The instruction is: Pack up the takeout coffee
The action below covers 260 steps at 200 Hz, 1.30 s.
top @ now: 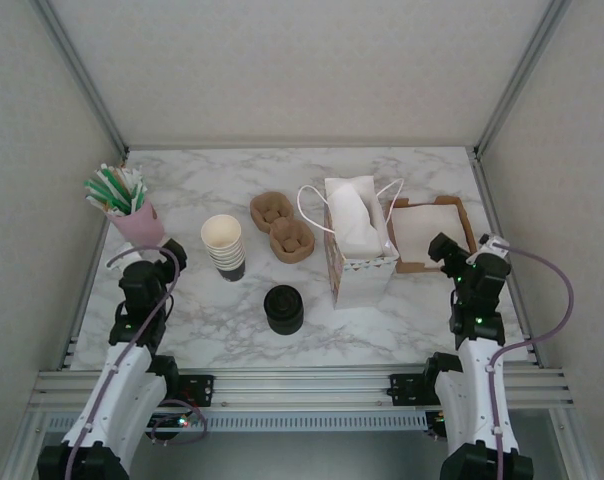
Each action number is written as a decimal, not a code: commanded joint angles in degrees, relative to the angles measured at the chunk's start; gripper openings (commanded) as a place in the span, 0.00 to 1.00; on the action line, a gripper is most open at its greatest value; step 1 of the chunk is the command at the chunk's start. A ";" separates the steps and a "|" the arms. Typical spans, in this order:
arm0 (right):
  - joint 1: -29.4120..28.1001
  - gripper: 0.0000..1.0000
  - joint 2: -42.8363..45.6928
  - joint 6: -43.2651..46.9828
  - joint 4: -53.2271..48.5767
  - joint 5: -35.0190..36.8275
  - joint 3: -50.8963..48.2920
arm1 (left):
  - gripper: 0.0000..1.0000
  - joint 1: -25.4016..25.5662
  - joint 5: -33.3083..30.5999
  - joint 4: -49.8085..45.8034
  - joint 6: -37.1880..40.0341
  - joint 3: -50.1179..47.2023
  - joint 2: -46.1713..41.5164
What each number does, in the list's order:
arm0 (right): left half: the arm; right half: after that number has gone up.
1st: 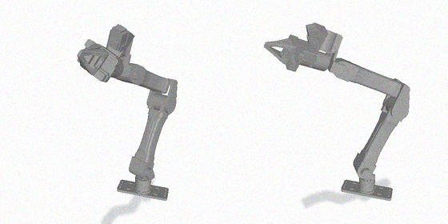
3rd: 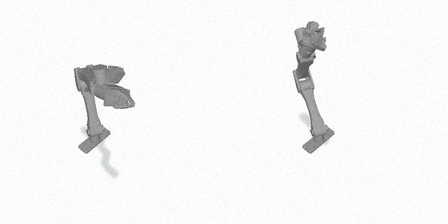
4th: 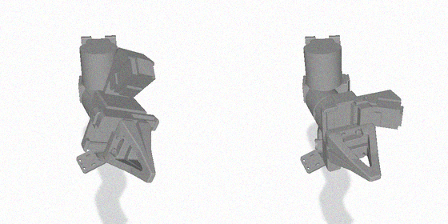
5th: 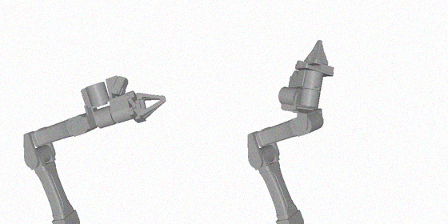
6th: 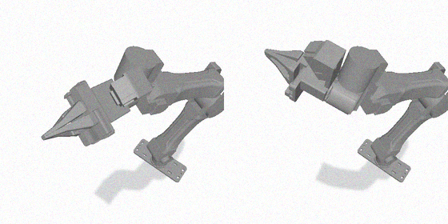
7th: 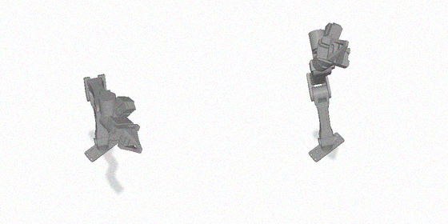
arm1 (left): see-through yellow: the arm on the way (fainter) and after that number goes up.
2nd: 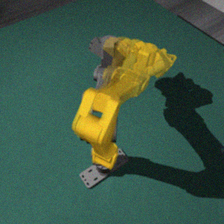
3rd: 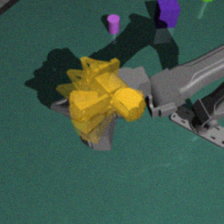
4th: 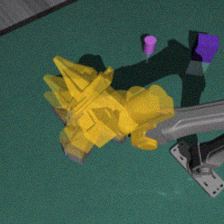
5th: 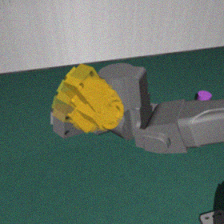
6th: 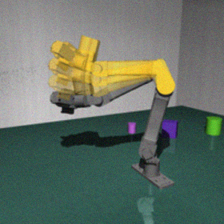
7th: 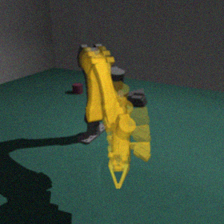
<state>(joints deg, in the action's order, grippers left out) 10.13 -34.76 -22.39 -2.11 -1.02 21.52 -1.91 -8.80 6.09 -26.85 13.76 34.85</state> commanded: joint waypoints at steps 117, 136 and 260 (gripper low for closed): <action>-12.42 0.99 -17.06 13.75 35.92 16.14 -12.57 | 1.00 -0.04 4.32 48.28 22.12 -9.14 22.52; -13.09 0.99 -22.77 14.47 40.27 15.98 -11.48 | 1.00 -0.42 4.43 52.92 22.86 -8.34 28.09; -13.07 0.99 -44.77 17.31 53.17 12.80 -5.36 | 1.00 -1.43 9.16 71.54 23.87 -4.93 48.94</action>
<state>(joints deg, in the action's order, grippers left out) -2.90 -78.67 -7.03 47.64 13.39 15.07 -2.85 -0.86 71.24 -3.77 9.47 83.85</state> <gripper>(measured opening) 0.987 0.995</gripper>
